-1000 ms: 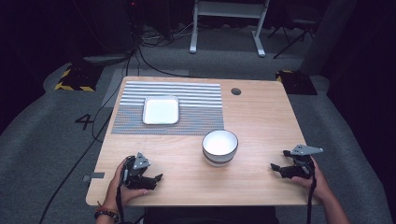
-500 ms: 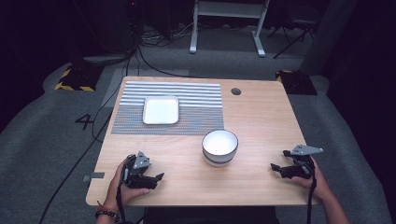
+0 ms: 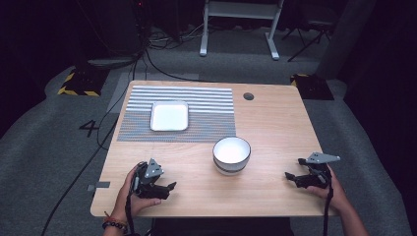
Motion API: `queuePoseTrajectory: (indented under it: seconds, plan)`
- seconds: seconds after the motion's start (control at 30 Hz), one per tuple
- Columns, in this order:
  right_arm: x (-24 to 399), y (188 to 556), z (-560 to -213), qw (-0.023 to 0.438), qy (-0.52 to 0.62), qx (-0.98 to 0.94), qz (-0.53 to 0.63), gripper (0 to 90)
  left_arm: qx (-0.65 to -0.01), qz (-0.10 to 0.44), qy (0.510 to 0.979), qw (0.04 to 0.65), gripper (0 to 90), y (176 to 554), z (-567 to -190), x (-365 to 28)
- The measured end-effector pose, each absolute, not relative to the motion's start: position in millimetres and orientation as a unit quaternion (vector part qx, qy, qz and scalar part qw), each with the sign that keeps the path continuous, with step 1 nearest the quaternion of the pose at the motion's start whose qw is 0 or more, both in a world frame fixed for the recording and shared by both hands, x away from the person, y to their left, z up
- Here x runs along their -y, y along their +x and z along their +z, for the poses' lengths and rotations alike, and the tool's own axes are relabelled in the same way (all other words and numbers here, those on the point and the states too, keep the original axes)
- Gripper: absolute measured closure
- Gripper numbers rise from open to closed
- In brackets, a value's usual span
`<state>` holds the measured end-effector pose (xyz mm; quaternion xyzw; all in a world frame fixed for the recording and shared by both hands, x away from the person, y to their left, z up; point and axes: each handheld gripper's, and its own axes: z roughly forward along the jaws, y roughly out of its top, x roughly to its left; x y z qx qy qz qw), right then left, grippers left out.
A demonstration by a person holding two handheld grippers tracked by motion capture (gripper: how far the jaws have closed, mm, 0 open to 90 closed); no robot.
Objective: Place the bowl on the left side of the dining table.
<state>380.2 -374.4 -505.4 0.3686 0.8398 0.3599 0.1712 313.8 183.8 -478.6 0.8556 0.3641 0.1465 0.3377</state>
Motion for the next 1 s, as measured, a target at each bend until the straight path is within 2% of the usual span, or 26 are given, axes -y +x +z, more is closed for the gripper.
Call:
queuePoseTrajectory:
  seconds: [1.0]
  plan:
    - [374, 380, -505, 0.172, 0.369, -0.840, 0.360, 12.0, -0.312, 0.151, 0.875, 0.337, 18.8, 323, -456, -151]
